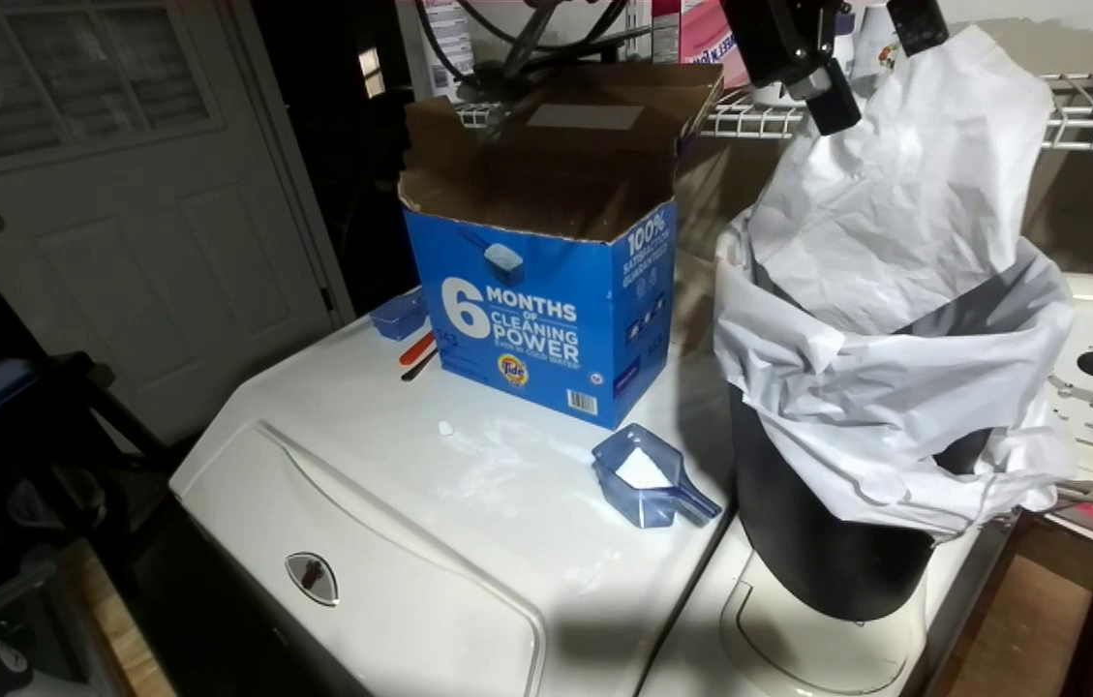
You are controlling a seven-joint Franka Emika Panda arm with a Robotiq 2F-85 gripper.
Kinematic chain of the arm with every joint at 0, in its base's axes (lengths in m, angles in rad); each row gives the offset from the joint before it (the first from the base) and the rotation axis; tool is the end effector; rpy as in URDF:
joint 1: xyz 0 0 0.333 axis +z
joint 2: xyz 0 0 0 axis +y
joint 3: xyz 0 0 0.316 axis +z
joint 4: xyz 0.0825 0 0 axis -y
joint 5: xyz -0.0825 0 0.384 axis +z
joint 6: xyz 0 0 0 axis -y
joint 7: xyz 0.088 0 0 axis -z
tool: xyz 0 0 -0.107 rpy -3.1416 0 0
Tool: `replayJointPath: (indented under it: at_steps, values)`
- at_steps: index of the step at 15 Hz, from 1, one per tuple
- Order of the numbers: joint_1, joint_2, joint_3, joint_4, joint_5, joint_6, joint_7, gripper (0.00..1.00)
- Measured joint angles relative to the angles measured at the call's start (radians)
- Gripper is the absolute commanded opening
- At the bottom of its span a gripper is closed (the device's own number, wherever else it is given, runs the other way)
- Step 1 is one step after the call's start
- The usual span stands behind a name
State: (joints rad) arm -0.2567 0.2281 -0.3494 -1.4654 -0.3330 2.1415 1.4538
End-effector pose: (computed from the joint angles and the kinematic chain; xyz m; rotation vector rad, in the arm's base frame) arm 0.5542 -0.3682 0.6102 1.6387 -2.3345 0.8456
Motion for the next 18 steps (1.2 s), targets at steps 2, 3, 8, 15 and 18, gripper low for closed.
replayJointPath:
  at_steps: [2,3,8,15,18]
  values:
    - [0.003,-0.002,-0.003,0.001,-0.012,-0.003,0.018,1.0]
    - [0.005,-0.003,-0.004,0.003,-0.03,-0.011,0.021,1.0]
    - [0.03,-0.023,0.01,-0.004,-0.03,-0.029,0.043,1.0]
    - [0.013,-0.015,0.024,-0.069,0.109,-0.198,-0.057,1.0]
    - [-0.01,0.029,0.023,-0.113,0.118,-0.278,-0.111,1.0]
